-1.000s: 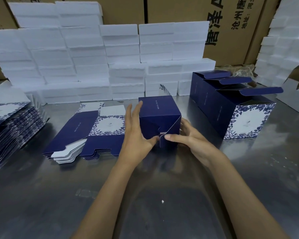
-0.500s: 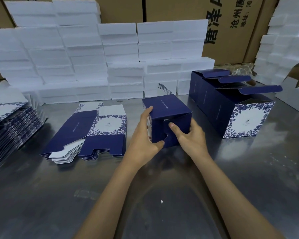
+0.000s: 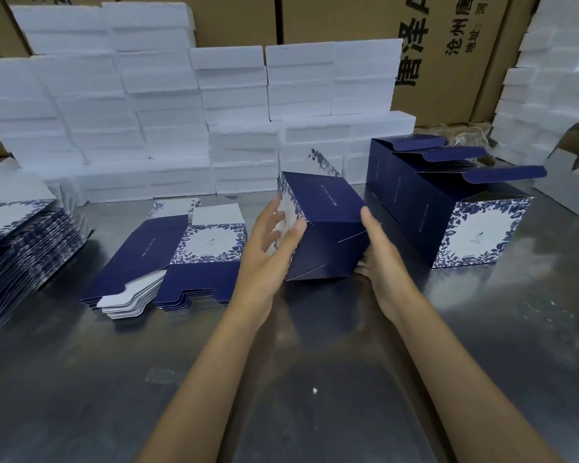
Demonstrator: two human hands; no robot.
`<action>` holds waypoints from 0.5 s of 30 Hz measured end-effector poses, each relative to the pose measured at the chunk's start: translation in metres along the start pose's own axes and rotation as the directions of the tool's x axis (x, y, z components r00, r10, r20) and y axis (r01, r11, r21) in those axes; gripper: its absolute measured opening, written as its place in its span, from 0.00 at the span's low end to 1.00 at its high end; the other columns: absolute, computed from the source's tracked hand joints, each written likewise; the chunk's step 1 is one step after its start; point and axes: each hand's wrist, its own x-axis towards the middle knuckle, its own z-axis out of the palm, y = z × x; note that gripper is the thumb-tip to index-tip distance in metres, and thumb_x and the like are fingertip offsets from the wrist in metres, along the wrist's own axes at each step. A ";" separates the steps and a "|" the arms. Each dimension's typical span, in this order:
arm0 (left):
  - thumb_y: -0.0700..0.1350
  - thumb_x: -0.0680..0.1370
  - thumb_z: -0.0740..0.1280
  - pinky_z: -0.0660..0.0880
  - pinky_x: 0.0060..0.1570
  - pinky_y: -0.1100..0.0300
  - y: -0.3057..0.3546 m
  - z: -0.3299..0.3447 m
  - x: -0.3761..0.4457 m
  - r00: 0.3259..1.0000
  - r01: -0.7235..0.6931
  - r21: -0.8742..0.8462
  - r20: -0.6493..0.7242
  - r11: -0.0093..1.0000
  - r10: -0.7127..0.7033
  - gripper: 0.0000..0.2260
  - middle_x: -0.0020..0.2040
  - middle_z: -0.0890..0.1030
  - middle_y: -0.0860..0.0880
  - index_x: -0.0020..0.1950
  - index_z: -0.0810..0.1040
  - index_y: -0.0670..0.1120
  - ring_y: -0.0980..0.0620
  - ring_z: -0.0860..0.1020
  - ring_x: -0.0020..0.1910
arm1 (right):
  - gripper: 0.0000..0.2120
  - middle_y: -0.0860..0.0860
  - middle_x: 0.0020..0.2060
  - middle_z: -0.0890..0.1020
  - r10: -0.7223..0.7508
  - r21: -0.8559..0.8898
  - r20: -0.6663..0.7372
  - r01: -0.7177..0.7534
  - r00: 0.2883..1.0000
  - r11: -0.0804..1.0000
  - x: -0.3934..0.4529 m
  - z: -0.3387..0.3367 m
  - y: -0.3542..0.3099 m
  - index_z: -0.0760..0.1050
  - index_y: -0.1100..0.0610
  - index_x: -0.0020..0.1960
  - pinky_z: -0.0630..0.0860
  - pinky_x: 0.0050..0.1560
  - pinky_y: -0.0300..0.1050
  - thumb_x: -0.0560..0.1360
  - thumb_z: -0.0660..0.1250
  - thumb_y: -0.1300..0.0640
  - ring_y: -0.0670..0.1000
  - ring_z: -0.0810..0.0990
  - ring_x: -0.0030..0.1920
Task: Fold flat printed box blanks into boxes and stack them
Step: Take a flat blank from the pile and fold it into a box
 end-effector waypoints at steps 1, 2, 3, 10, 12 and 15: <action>0.67 0.65 0.75 0.69 0.71 0.52 0.000 0.001 -0.001 0.999 -0.022 0.023 -0.041 0.999 0.023 0.32 0.69 0.73 0.64 0.68 0.70 0.71 0.64 0.71 0.69 | 0.23 0.45 0.60 0.84 0.001 0.034 0.013 -0.001 1.000 0.999 0.000 -0.001 0.001 0.77 0.44 0.65 0.76 0.64 0.50 0.76 0.64 0.34 0.51 0.82 0.61; 0.67 0.64 0.75 0.67 0.71 0.55 0.001 0.000 -0.002 0.996 -0.041 0.043 -0.077 0.998 0.045 0.35 0.70 0.71 0.65 0.70 0.67 0.71 0.66 0.69 0.69 | 0.20 0.46 0.59 0.84 -0.010 0.086 0.035 0.007 0.999 0.996 0.000 -0.002 0.001 0.78 0.48 0.64 0.73 0.63 0.51 0.77 0.65 0.40 0.52 0.81 0.61; 0.67 0.64 0.75 0.65 0.71 0.57 0.002 -0.001 -0.003 0.993 -0.055 0.052 -0.099 0.997 0.060 0.39 0.73 0.67 0.65 0.72 0.63 0.72 0.65 0.66 0.71 | 0.17 0.46 0.57 0.84 -0.036 0.132 0.057 0.028 0.998 0.991 -0.001 -0.004 0.000 0.78 0.49 0.62 0.71 0.61 0.51 0.76 0.65 0.44 0.51 0.80 0.59; 0.74 0.72 0.57 0.68 0.70 0.50 0.014 -0.008 0.002 0.988 -0.027 0.074 -0.151 0.997 0.038 0.31 0.75 0.68 0.61 0.74 0.62 0.69 0.57 0.68 0.73 | 0.15 0.49 0.68 0.79 -0.191 -0.070 -0.180 0.181 0.965 0.981 -0.005 -0.004 0.001 0.79 0.42 0.63 0.71 0.71 0.57 0.82 0.64 0.58 0.49 0.79 0.65; 0.71 0.77 0.53 0.68 0.71 0.45 0.011 -0.006 0.000 0.991 -0.017 0.120 -0.128 0.993 0.033 0.25 0.73 0.71 0.60 0.72 0.66 0.68 0.56 0.70 0.72 | 0.18 0.46 0.66 0.81 -0.158 -0.007 -0.149 0.159 0.976 0.987 -0.007 0.000 -0.002 0.79 0.42 0.65 0.72 0.70 0.60 0.77 0.69 0.40 0.50 0.79 0.66; 0.65 0.81 0.56 0.71 0.68 0.53 0.010 -0.004 -0.003 0.996 -0.017 0.143 -0.080 0.990 0.029 0.15 0.65 0.77 0.65 0.66 0.73 0.68 0.63 0.73 0.66 | 0.37 0.39 0.64 0.81 -0.145 0.038 -0.029 0.146 0.989 0.989 -0.006 0.005 -0.007 0.76 0.35 0.66 0.72 0.69 0.58 0.61 0.66 0.19 0.46 0.79 0.66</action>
